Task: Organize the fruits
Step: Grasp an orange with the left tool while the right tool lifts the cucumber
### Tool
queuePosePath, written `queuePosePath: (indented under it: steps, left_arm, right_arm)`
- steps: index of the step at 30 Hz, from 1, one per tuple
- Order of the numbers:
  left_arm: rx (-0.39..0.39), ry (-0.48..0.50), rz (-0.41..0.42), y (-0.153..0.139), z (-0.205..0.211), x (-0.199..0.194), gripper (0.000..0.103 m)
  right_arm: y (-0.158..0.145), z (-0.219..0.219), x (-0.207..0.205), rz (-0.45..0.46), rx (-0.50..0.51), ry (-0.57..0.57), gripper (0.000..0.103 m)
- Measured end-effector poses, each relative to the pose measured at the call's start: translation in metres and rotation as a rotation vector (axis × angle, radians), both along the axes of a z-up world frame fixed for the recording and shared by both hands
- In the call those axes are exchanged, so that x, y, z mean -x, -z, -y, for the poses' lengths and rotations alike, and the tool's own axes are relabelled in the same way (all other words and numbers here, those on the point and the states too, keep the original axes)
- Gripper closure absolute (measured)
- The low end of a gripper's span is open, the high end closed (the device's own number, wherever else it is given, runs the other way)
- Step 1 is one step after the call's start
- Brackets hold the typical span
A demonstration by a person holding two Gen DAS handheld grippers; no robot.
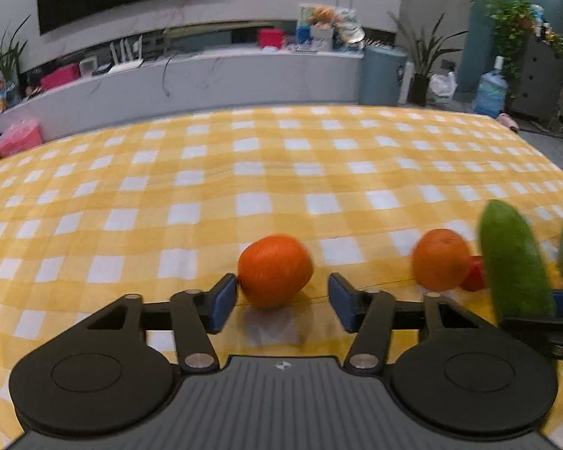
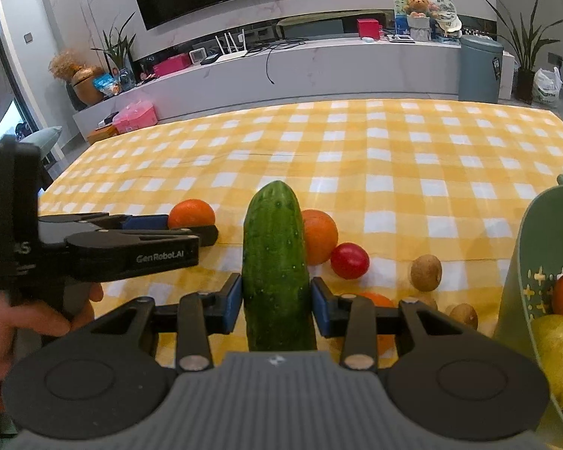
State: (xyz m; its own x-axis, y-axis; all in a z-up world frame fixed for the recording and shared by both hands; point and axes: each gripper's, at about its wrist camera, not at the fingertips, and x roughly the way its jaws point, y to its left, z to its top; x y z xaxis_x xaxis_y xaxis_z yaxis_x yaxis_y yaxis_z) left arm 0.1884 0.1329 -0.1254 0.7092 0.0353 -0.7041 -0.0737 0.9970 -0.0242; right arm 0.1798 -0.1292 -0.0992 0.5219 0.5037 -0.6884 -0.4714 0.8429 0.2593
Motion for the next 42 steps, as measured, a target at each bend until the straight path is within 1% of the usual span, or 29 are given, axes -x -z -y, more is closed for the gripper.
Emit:
queuePosePath:
  steps: [1,3,6,10,15,18,22,26,28,31,34,37,38,39,42]
  left_arm:
    - [0.015,-0.009,-0.012,0.003,-0.003,-0.004,0.054]
    - [0.037,-0.013,-0.005,0.005,-0.004,-0.005,0.056]
    - [0.019,0.0,0.016,0.004,-0.002,-0.004,0.061]
    - [0.021,0.006,0.022,0.004,-0.001,0.0,0.064]
    - [0.04,0.013,0.007,0.001,-0.003,0.002,0.066]
    - [0.041,0.048,-0.024,-0.004,0.0,0.01,0.067]
    - [0.018,0.094,-0.064,-0.007,0.011,0.022,0.067]
    - [0.049,0.152,-0.117,-0.013,0.018,0.032,0.068]
    - [0.077,0.177,-0.129,-0.017,0.023,0.04,0.071]
    - [0.072,0.236,-0.157,-0.02,0.034,0.051,0.072]
    - [0.03,0.246,-0.136,-0.019,0.044,0.055,0.071]
    - [0.033,0.243,-0.097,-0.019,0.045,0.053,0.069]
    - [0.035,0.235,-0.086,-0.019,0.046,0.052,0.06]
    - [0.044,0.234,-0.076,-0.018,0.045,0.051,0.055]
    - [0.068,0.219,-0.062,-0.014,0.041,0.047,0.05]
  right_arm:
    - [0.0,0.0,0.002,0.001,-0.002,0.001,0.067]
    - [-0.001,0.002,0.002,0.001,-0.006,0.003,0.067]
    - [0.0,0.005,0.002,0.0,-0.013,0.002,0.067]
    - [-0.001,0.003,0.001,-0.005,-0.015,0.003,0.067]
    - [-0.003,0.006,0.001,-0.006,-0.021,0.009,0.067]
    - [-0.004,0.007,0.002,-0.008,-0.021,0.012,0.067]
    - [-0.004,0.008,0.001,-0.01,-0.028,0.02,0.067]
    - [-0.005,0.011,0.001,-0.016,-0.036,0.028,0.067]
    - [-0.008,0.013,0.003,-0.018,-0.039,0.028,0.067]
    - [-0.012,0.017,0.007,-0.021,-0.047,0.03,0.067]
    - [-0.013,0.024,0.01,-0.023,-0.062,0.041,0.067]
    - [-0.012,0.03,0.01,-0.037,-0.085,0.062,0.067]
    - [-0.012,0.032,0.011,-0.039,-0.09,0.067,0.067]
    - [-0.012,0.033,0.011,-0.041,-0.094,0.071,0.067]
    - [-0.01,0.034,0.01,-0.041,-0.102,0.072,0.067]
